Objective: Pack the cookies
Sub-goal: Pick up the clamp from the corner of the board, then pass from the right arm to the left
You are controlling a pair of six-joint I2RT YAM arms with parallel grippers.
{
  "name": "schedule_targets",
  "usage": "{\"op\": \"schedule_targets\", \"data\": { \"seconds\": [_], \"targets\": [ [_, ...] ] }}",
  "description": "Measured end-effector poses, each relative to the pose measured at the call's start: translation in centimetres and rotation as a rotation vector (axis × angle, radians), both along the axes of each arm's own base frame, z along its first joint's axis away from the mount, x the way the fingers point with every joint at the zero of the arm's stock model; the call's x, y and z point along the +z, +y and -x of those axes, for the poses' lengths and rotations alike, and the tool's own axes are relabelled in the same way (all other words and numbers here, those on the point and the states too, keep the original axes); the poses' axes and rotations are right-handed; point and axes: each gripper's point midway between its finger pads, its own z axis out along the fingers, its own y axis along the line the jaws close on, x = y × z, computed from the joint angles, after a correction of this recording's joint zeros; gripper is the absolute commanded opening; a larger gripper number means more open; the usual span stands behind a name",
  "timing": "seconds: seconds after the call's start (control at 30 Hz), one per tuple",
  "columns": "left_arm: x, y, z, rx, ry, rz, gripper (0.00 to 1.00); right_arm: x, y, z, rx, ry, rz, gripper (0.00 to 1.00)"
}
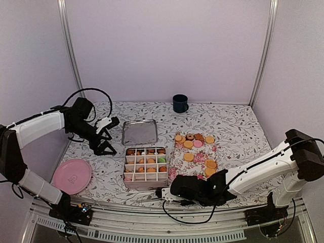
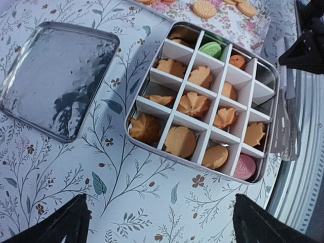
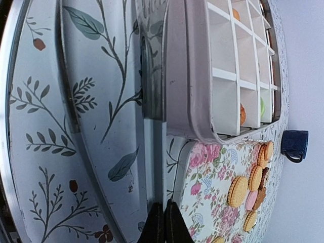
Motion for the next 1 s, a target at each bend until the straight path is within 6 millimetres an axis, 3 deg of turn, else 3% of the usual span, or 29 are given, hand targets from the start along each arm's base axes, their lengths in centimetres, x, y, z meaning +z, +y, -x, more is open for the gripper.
{"op": "schedule_targets", "data": {
  "seconds": [0.17,0.4,0.5,0.63,0.87,1.0],
  "targets": [
    [2.4,-0.5,-0.7,-0.039,-0.024,0.012,0.99,2.4,-0.2,0.0,0.010,-0.012,-0.008,0.00],
    [6.5,-2.3,-1.6,-0.124,-0.053,0.026,0.99,10.3,1.5,-1.0,0.019,-0.010,-0.134,0.00],
    [7.8,-3.4,-1.4,-0.168,-0.053,0.036,0.97,12.2,1.7,-2.4,0.012,0.016,-0.165,0.00],
    [8.2,-5.2,-0.2,-0.236,-0.037,0.037,0.91,12.3,1.4,-4.0,0.019,0.063,-0.144,0.00],
    [6.8,-7.9,2.4,-0.334,0.030,0.018,0.81,10.1,1.1,-4.5,0.061,0.154,-0.053,0.00],
    [6.4,-8.7,3.2,-0.357,0.046,0.006,0.76,10.6,1.9,-5.1,0.068,0.175,-0.047,0.00]
  ]
}}
